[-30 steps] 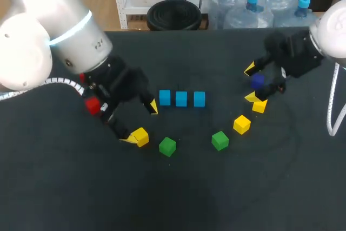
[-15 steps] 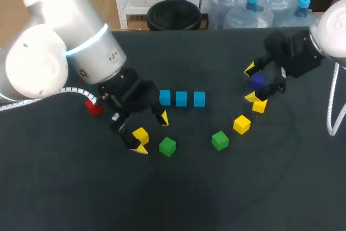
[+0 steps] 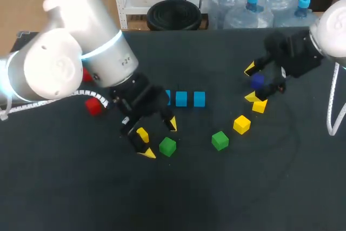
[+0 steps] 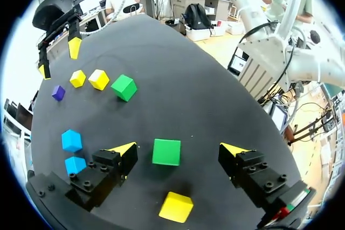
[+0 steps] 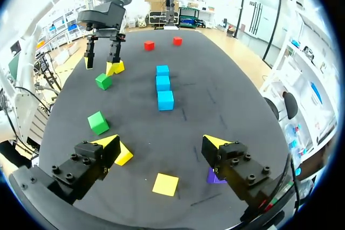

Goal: Place the blue cubes, place green cubes on the blue cubes, place the yellow cubes on the green cubes, then place the red cubes on the yellow cubes, and place purple cube on the red cubes.

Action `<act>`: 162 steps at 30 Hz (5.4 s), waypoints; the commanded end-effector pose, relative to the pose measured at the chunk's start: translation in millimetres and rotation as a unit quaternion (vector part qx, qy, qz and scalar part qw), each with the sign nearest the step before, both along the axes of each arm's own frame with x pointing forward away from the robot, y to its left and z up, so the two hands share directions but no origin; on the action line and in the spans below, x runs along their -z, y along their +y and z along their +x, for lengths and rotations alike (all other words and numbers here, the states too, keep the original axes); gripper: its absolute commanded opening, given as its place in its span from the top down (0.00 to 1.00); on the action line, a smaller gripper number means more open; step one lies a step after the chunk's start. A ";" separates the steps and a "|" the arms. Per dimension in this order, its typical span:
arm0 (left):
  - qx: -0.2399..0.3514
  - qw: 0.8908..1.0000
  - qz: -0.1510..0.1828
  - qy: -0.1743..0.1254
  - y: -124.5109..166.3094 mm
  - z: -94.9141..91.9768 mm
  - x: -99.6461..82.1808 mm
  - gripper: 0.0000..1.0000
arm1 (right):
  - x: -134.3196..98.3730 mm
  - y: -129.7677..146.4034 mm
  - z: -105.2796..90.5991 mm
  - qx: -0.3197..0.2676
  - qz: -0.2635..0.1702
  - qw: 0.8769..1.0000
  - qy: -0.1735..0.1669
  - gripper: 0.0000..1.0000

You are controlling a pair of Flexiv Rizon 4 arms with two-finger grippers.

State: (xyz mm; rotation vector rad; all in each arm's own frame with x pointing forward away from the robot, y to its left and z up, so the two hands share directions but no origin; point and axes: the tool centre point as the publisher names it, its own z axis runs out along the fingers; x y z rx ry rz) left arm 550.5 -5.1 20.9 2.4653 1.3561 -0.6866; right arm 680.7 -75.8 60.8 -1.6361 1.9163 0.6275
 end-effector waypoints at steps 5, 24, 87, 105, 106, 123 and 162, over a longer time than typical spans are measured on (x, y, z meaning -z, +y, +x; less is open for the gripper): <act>0.006 1.000 -0.016 0.002 1.9 10.4 10.3 0.00 | 0.8 0.2 0.7 -0.001 0.001 1.000 0.000 0.00; 0.019 1.000 -0.009 0.000 -3.2 13.9 18.8 0.33 | 0.8 0.2 0.7 -0.001 0.001 1.000 0.000 0.00; -0.213 0.977 0.016 -0.018 3.5 92.0 -40.6 1.00 | 0.8 0.2 0.7 -0.001 0.001 1.000 0.000 0.00; -0.239 0.970 -0.018 -0.025 -9.0 131.8 -34.5 1.00 | 0.8 0.2 0.7 -0.001 0.001 1.000 0.000 0.00; -0.244 0.969 -0.018 -0.024 -9.7 134.8 -33.1 1.00 | 0.8 0.2 0.7 -0.001 0.001 1.000 0.000 0.00; -0.266 0.964 -0.020 -0.020 -14.8 155.0 -20.8 1.00 | 0.8 0.2 0.7 -0.001 0.001 1.000 0.000 0.00; -0.274 0.962 -0.008 -0.014 -13.6 159.4 -8.0 1.00 | 0.8 0.2 0.7 -0.001 0.001 1.000 0.000 0.00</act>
